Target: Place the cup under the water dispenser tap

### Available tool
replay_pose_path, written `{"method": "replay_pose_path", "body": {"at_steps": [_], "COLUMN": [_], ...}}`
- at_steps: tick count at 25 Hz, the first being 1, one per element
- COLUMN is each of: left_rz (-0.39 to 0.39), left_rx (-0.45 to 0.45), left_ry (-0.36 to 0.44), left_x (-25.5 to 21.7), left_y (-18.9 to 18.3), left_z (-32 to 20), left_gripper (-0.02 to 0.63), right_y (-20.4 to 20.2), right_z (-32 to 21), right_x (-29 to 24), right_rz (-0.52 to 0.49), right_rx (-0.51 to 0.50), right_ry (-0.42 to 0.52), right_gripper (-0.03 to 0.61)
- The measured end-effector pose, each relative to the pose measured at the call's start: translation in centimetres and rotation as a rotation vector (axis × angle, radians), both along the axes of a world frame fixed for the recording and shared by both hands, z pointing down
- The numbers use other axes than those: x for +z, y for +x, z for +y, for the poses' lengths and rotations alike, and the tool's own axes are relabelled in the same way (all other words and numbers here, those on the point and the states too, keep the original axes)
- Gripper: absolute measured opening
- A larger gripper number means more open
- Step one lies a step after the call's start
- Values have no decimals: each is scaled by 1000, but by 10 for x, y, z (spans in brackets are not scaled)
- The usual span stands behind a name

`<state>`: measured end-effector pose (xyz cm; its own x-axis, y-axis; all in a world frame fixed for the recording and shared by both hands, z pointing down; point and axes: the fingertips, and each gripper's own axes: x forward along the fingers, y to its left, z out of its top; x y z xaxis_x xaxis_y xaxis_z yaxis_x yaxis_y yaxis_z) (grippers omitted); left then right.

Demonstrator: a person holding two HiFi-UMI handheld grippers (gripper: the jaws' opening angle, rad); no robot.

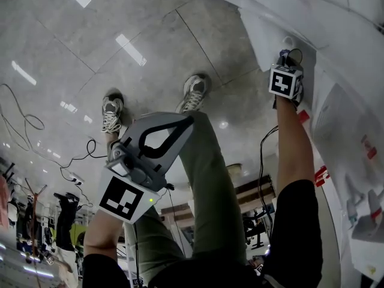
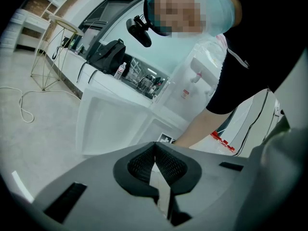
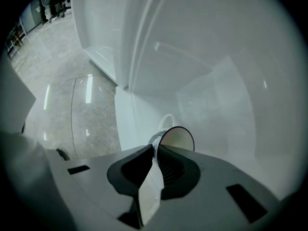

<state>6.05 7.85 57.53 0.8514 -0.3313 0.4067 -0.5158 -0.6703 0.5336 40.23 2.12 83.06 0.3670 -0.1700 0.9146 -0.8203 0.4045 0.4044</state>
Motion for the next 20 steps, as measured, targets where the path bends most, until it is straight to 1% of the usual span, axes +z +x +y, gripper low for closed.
{"method": "replay_pose_path", "body": {"at_steps": [3, 6, 13, 20], "left_rz": [-3, 7, 26, 3], "left_rx": [3, 25, 98, 152], "left_ry": [-6, 9, 71, 98], "left_x": [-12, -35, -100, -151], "left_y": [-5, -6, -19, -50], "left_z": [1, 0, 1, 13], "left_gripper": [20, 20, 20, 20], "right_y": [-25, -51, -108, -155], "right_z": [11, 20, 35, 57], "right_x": [-14, -36, -106, -178], "right_rz": [-64, -135, -206, -265], "right_rx": [12, 40, -32, -70], "right_ry": [10, 37, 65, 80], "right_gripper": [63, 63, 61, 61]}}
